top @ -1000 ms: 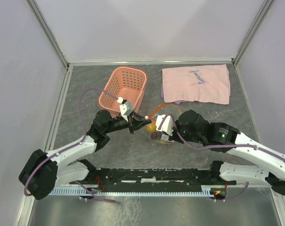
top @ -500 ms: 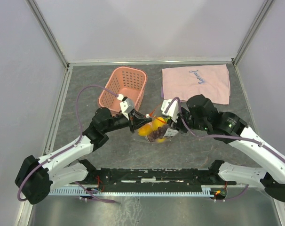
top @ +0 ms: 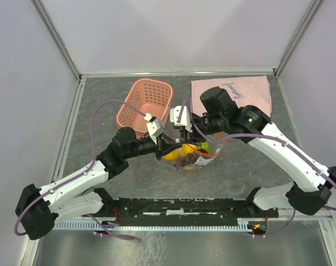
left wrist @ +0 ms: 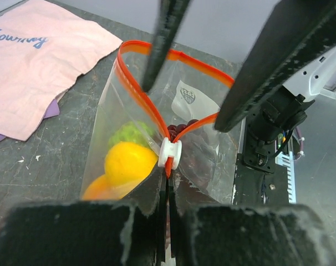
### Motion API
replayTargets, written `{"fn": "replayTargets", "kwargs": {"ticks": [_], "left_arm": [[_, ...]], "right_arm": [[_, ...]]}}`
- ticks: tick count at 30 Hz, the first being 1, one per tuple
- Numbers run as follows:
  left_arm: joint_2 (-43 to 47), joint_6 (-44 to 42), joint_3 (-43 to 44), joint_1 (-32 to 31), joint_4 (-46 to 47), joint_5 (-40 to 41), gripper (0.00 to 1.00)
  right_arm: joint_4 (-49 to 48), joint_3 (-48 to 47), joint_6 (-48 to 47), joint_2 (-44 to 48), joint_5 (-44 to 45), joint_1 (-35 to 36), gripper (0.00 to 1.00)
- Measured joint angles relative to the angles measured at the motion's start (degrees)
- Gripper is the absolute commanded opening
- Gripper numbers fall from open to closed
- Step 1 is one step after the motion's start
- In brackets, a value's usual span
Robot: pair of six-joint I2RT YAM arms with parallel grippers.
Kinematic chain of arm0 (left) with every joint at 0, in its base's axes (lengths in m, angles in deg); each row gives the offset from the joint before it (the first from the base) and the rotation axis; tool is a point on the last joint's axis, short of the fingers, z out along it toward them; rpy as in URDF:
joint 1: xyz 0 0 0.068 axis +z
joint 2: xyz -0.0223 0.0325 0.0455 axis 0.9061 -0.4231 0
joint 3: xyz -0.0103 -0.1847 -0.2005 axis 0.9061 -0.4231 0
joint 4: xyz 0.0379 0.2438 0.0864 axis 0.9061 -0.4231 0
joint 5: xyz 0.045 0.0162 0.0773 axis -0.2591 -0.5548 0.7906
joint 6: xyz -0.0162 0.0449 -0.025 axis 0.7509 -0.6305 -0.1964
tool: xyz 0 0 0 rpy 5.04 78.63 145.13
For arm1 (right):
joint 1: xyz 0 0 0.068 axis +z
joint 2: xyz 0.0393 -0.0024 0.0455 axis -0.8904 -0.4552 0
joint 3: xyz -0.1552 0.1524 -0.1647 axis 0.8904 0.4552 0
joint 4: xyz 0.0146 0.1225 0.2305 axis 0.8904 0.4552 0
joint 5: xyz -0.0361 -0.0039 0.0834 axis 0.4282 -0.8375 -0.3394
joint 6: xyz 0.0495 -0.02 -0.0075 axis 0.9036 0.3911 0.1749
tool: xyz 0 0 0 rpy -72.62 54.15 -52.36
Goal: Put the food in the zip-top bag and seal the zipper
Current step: Zip the zipper food storage bag at the center of the board.
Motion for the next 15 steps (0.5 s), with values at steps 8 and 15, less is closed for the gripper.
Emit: {"fn": "replayTargets", "kwargs": {"ticks": [8, 15], "left_arm": [[0.7, -0.2, 0.0, -0.6, -1.3, 0.3, 0.03], [0.8, -0.2, 0.0, -0.9, -1.6, 1.4, 0.03]], "right_arm": [[2.6, -4.3, -5.6, -6.9, -7.2, -2.5, 0.48], [4.3, -4.3, -7.6, -8.7, -11.5, -3.8, 0.47]]}}
